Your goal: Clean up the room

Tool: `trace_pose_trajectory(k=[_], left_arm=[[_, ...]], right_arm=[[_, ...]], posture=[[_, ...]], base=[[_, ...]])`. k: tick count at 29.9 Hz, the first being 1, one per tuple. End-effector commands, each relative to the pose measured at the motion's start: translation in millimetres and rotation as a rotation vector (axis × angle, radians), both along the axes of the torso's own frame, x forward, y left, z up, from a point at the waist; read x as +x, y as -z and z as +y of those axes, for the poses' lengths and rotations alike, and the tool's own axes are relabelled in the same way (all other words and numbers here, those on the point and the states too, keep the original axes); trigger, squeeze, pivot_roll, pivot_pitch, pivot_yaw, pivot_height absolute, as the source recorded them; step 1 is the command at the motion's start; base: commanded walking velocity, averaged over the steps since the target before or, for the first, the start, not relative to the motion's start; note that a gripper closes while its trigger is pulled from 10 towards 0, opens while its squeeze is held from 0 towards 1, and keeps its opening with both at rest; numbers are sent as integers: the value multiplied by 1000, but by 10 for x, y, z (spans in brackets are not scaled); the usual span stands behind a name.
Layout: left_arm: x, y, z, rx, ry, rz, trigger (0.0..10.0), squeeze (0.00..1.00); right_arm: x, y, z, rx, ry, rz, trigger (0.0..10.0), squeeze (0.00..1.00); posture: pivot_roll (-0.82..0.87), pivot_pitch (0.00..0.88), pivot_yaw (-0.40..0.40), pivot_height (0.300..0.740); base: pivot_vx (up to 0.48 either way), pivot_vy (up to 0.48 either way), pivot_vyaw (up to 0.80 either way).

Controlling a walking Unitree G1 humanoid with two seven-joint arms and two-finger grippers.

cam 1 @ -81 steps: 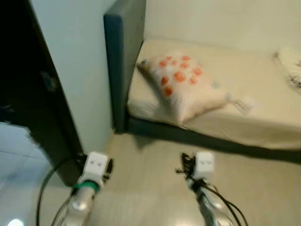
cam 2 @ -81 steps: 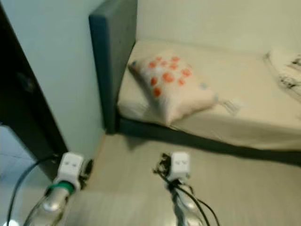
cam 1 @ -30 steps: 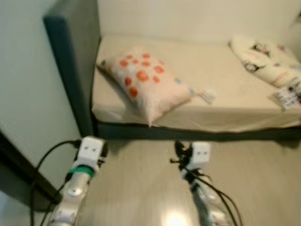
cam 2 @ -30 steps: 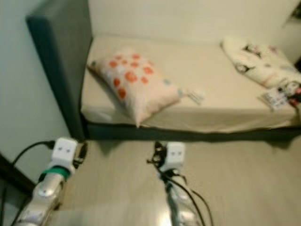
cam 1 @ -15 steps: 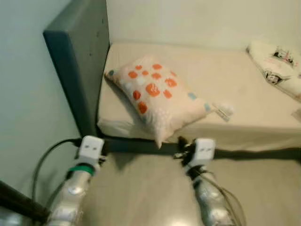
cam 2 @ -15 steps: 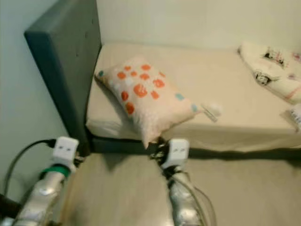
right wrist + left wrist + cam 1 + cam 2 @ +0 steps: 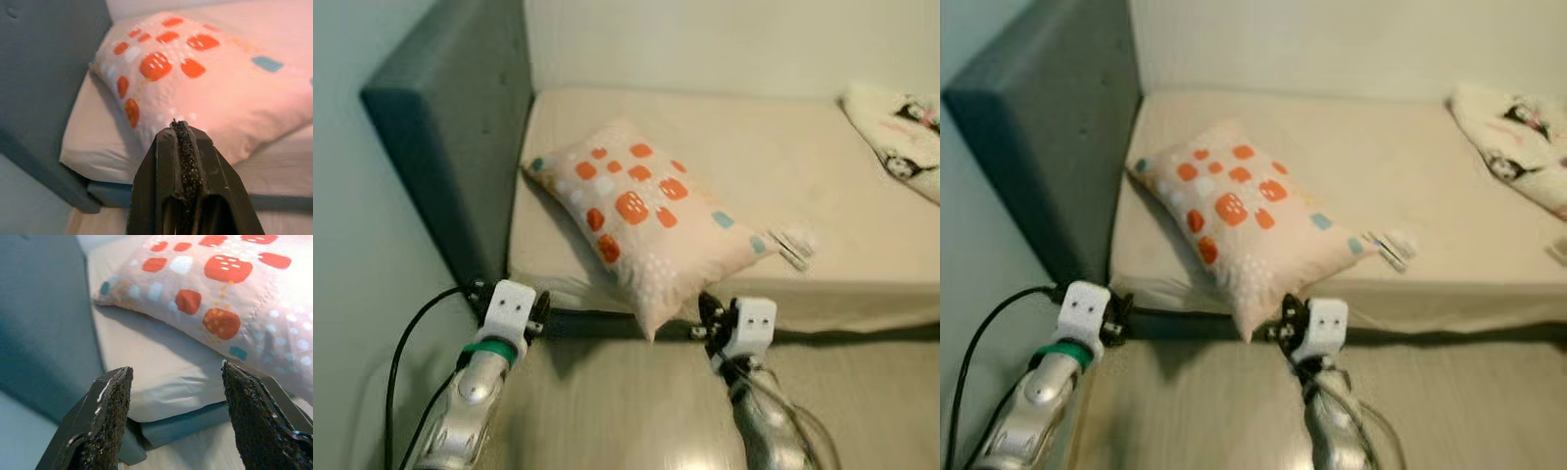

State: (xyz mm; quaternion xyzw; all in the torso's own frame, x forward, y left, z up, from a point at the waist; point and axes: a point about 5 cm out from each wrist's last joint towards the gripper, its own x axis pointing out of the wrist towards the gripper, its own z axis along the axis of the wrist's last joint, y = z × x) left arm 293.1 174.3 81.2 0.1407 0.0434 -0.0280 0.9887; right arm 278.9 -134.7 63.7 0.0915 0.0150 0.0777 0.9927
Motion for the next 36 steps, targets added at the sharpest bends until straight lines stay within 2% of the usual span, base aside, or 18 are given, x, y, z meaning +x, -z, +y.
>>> trace_pose_trajectory(k=[1, 3, 28, 36], left_arm=[[-13, 39, -39, -17, 11, 22, 10000, 0], [1, 29, -31, -16, 11, 20, 10000, 0], [-29, 22, 32, -13, -29, 12, 10000, 0], [-38, 30, 16, -18, -35, 12, 10000, 0]], right_arm=[[-33, 37, -80, -14, 25, 21, 10000, 0], [-40, 33, -86, -17, 28, 22, 10000, 0], [34, -64, 22, -20, -29, -1, 10000, 0], [33, -36, 33, -33, -39, 12, 10000, 0]], posture=[[52, 93, 25, 740], [53, 94, 24, 740], [81, 99, 7, 740], [84, 96, 7, 740]], base=[[412, 0, -775], [411, 0, -631], [395, 0, 0], [0, 0, 0]])
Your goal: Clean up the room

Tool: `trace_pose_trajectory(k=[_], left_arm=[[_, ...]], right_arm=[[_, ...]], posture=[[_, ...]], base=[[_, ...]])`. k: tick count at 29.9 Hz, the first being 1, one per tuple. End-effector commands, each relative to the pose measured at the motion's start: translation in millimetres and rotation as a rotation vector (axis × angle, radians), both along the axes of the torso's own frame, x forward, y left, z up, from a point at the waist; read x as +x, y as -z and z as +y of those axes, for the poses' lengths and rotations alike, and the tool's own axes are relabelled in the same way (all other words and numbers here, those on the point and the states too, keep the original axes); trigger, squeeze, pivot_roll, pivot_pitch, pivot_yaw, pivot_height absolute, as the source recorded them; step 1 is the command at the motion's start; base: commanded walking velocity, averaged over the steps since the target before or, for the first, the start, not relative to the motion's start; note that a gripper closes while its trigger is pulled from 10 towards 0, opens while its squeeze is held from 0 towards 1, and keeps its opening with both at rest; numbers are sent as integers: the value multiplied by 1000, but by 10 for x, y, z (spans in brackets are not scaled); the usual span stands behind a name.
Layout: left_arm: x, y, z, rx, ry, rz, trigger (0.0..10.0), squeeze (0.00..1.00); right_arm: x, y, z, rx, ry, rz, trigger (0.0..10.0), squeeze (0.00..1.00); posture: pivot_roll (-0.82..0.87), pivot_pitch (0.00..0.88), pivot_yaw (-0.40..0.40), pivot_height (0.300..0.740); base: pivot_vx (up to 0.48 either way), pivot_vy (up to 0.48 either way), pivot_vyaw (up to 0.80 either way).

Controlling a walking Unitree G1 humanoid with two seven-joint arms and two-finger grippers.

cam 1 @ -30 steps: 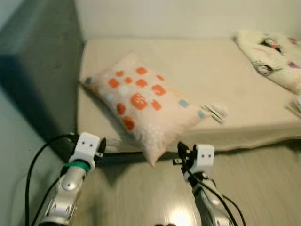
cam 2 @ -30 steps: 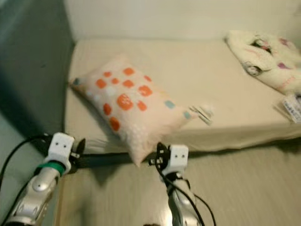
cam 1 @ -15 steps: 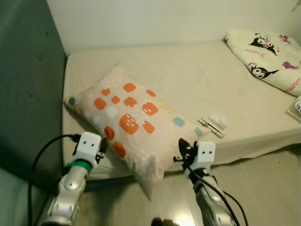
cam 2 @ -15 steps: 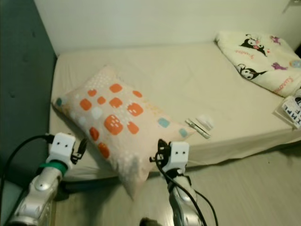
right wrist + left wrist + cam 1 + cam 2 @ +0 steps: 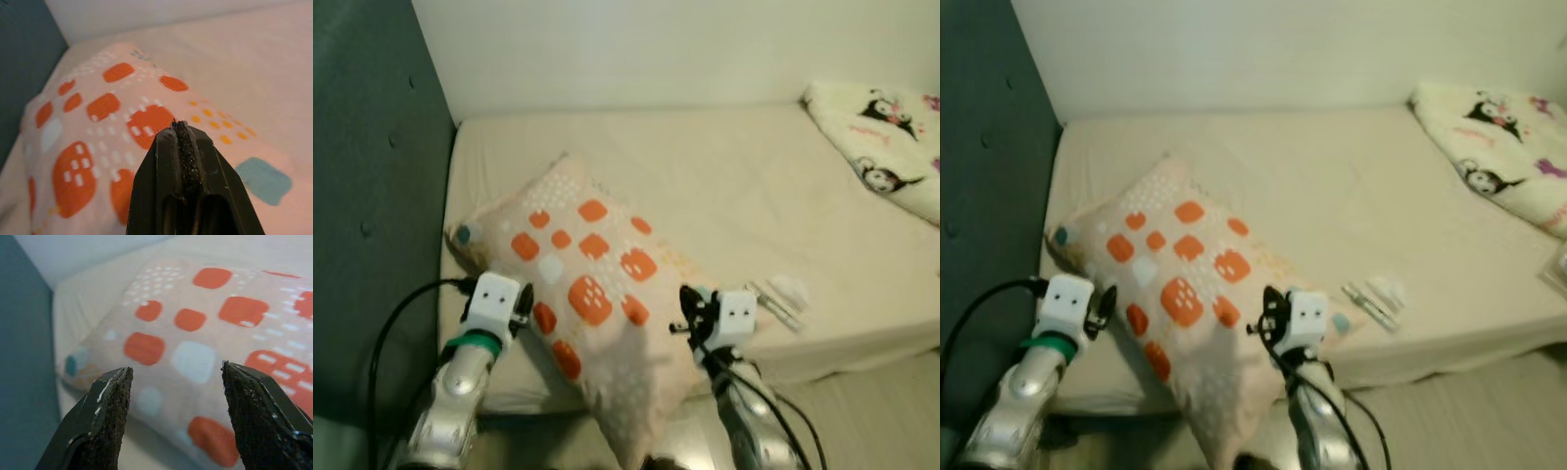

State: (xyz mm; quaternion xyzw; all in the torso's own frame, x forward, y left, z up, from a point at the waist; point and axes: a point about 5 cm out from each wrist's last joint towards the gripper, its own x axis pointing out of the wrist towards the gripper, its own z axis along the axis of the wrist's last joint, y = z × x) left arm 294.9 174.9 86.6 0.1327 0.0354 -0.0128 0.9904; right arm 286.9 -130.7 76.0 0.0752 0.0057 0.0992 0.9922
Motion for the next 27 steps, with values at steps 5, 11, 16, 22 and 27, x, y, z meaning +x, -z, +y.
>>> trace_pose_trajectory(k=[5, 11, 16, 22, 27], left_arm=[[-66, 92, -2, -3, -4, 34, 10000, 0], [-60, 94, 11, -4, -8, 37, 10000, 0], [-88, 130, 41, 1, -13, 46, 10000, 0], [-116, 164, 63, 0, -26, 61, 10000, 0], [-128, 179, 59, -2, -28, 65, 10000, 0]], right_arm=[[-53, 101, 0, -9, 0, 42, 10000, 0], [-54, 106, 14, -9, -2, 45, 10000, 0], [-42, 88, 32, -9, -9, 38, 10000, 0], [-33, 70, 52, -10, -17, 32, 10000, 0], [-25, 58, 53, -13, -22, 28, 10000, 0]], posture=[[84, 95, 9, 730], [85, 94, 11, 710], [91, 97, 11, 690], [94, 100, 7, 670], [94, 100, 4, 655]], base=[[0, 0, 0], [0, 0, 0], [0, 0, 0], [0, 0, 0], [0, 0, 0]])
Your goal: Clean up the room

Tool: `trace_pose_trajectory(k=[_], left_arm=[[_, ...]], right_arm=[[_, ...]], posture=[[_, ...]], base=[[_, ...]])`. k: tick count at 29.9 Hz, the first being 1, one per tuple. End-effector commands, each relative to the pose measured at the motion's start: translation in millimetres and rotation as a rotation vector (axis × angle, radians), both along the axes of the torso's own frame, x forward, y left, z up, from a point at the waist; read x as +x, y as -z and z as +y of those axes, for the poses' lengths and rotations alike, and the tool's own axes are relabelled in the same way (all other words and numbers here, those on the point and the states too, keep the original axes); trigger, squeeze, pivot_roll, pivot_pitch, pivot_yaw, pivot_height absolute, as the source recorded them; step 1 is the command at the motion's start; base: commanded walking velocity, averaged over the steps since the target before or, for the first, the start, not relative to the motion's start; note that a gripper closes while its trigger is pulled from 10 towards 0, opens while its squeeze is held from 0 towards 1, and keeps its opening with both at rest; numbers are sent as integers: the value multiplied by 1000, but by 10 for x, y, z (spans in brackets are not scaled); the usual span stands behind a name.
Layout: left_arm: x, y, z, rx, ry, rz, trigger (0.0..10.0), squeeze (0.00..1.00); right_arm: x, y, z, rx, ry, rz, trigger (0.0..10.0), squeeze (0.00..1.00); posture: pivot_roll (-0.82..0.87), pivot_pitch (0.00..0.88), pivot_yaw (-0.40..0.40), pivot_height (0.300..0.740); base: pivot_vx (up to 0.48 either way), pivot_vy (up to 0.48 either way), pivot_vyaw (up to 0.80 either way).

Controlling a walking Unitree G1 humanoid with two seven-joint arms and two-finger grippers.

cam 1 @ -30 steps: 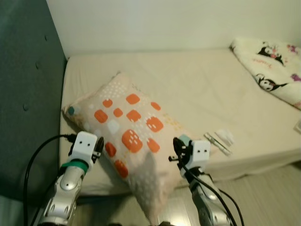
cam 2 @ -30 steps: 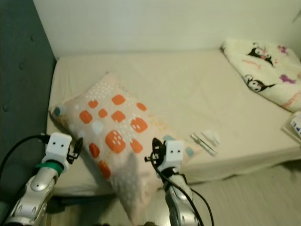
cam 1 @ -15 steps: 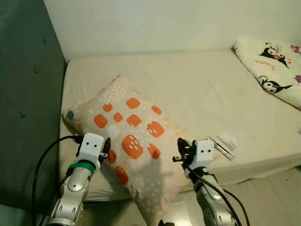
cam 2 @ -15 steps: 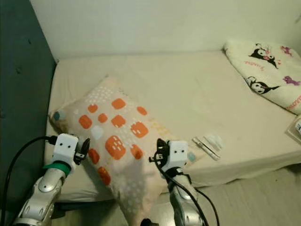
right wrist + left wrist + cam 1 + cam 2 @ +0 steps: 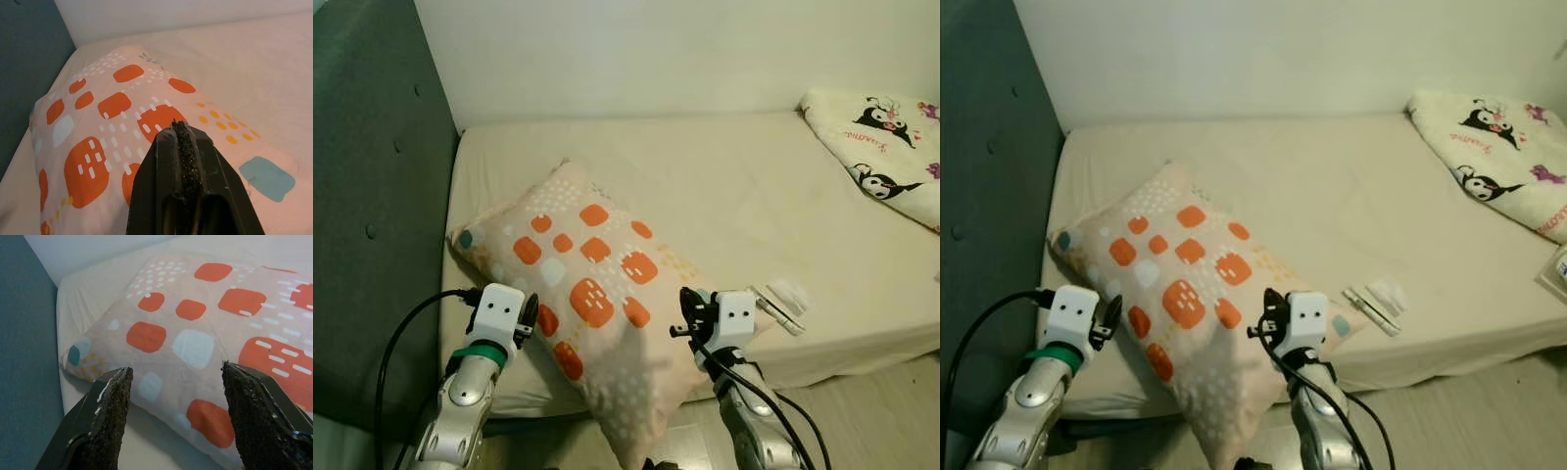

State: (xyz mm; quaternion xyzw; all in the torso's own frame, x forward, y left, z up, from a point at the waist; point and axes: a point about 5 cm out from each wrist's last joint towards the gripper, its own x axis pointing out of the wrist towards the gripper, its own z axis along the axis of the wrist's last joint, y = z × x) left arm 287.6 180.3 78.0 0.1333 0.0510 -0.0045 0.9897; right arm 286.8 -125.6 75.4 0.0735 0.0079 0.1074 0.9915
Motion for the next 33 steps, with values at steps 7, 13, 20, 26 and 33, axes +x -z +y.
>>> trace_pose_trajectory(k=[7, 13, 20, 26, 33], left_arm=[[-67, 117, -1, -4, -10, 42, 10000, 0], [-82, 131, 17, 1, -13, 47, 10000, 0], [-96, 116, 78, 9, -23, 45, 10000, 0], [-39, -41, 225, 33, -34, 0, 10000, 0], [7, -179, 394, 12, 51, 25, 10000, 0]], right_arm=[[0, 29, -20, -16, -3, 18, 10000, 0], [26, 16, -93, -42, 24, 9, 10000, 0], [123, -58, -376, -94, 73, -12, 10000, 0], [206, -201, -719, -313, -13, -57, 10000, 0], [330, -446, -1177, -523, 30, -95, 10000, 0]], posture=[[91, 96, 1, 630], [95, 95, 2, 605], [101, 107, 7, 580], [102, 134, 11, 570], [96, 185, 24, 570]], base=[[0, 0, 0], [0, 0, 0], [0, 0, 0], [0, 0, 0], [0, 0, 0]])
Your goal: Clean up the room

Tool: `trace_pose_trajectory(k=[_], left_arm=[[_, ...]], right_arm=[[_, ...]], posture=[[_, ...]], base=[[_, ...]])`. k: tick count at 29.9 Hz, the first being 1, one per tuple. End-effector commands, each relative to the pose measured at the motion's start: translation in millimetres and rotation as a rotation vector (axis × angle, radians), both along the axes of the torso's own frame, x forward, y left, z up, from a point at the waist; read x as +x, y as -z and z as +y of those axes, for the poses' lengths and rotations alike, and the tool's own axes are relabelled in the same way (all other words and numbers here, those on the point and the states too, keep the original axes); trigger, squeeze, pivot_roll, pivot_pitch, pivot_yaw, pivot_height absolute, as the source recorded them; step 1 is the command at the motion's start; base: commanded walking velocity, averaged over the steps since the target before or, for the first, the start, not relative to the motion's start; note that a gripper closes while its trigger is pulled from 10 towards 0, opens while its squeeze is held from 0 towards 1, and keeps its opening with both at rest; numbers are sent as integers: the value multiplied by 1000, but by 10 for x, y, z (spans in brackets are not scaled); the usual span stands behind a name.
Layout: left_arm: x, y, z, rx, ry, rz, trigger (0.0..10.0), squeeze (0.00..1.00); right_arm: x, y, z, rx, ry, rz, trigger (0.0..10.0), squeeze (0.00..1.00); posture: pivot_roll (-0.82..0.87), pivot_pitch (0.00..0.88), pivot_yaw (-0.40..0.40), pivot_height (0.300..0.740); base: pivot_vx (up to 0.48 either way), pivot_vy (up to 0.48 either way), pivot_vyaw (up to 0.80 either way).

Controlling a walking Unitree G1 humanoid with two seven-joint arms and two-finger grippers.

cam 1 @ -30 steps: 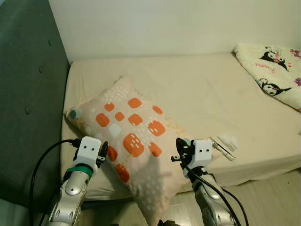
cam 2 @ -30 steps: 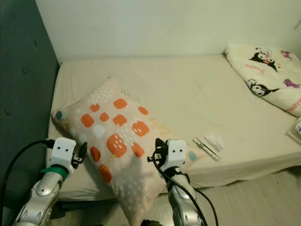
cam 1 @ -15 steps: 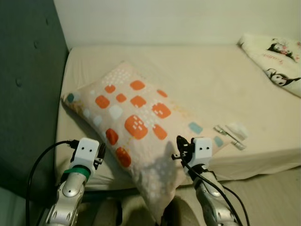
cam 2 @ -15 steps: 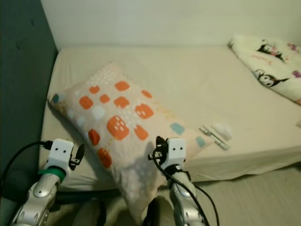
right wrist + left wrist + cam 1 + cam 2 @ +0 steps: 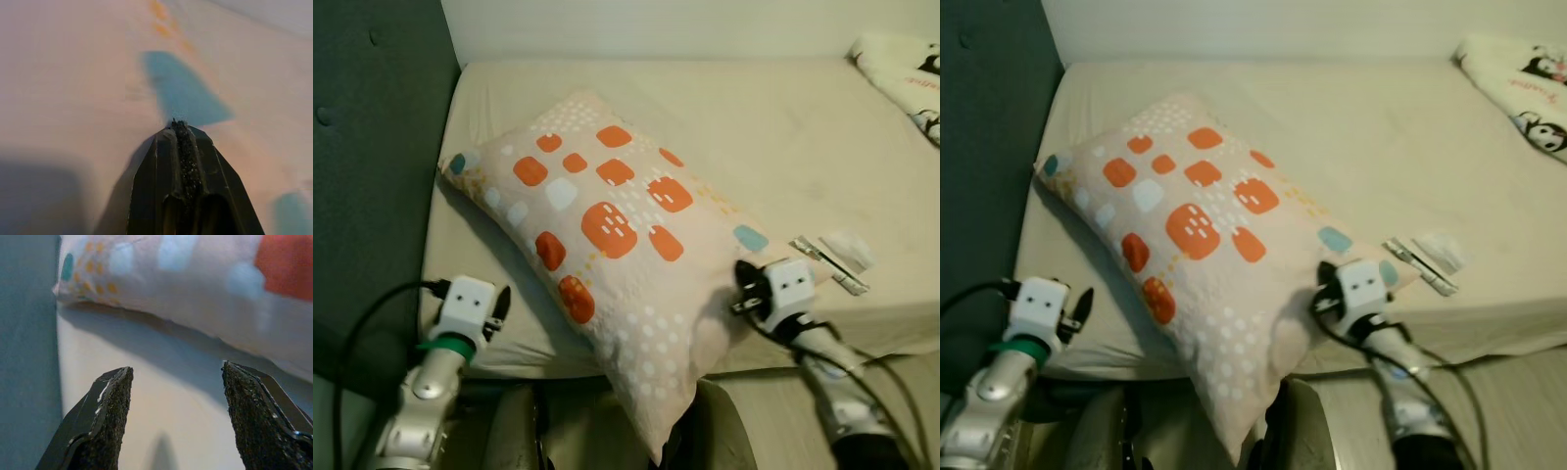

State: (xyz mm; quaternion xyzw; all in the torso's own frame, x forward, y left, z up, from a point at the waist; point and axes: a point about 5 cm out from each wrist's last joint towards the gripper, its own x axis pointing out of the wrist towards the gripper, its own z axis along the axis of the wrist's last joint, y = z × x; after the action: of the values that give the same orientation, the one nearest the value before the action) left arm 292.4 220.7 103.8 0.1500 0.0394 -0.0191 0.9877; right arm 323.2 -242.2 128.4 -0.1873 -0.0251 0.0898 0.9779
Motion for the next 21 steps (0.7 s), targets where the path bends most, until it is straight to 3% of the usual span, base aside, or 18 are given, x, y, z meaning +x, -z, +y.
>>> trace_pose_trajectory(k=[1, 5, 7, 13, 15, 18, 19, 20, 21], left_arm=[[-34, 98, -36, -49, 54, 78, 10000, 0], [-15, 187, -177, -141, 145, 183, 10000, 0], [20, 286, -385, -236, 247, 297, 10000, 0], [198, 292, -528, -285, 358, 373, 10000, 0], [335, 224, -527, -286, 387, 382, 10000, 0], [402, 179, -508, -267, 392, 378, 10000, 0], [486, 104, -469, -223, 386, 352, 10000, 0], [486, 104, -469, -223, 386, 352, 10000, 0], [565, 19, -414, -198, 363, 325, 10000, 0]], right_arm=[[-19, 69, -54, -39, 17, 24, 10000, 0], [9, 73, -104, -95, 56, 21, 10000, 0], [53, 81, -131, -130, 126, 10, 10000, 0], [115, 122, -68, -175, 161, 15, 10000, 0], [119, 185, 46, -198, 94, 48, 10000, 0], [108, 225, 111, -191, 45, 72, 10000, 0], [71, 282, 209, -185, -45, 109, 10000, 0], [71, 282, 209, -185, -45, 109, 10000, 0], [19, 342, 314, -159, -148, 152, 10000, 0]], posture=[[90, 206, 33, 570], [83, 233, 45, 570], [68, 262, 58, 570], [46, 276, 58, 570], [29, 282, 51, 570], [29, 282, 51, 570], [23, 285, 52, 570], [23, 285, 52, 570], [22, 285, 53, 570]], base=[[0, 0, 0], [0, 0, 0], [0, 0, 0], [0, 0, 0], [0, 0, 0], [0, 0, 0], [0, 0, 0], [0, 0, 0], [0, 0, 0]])
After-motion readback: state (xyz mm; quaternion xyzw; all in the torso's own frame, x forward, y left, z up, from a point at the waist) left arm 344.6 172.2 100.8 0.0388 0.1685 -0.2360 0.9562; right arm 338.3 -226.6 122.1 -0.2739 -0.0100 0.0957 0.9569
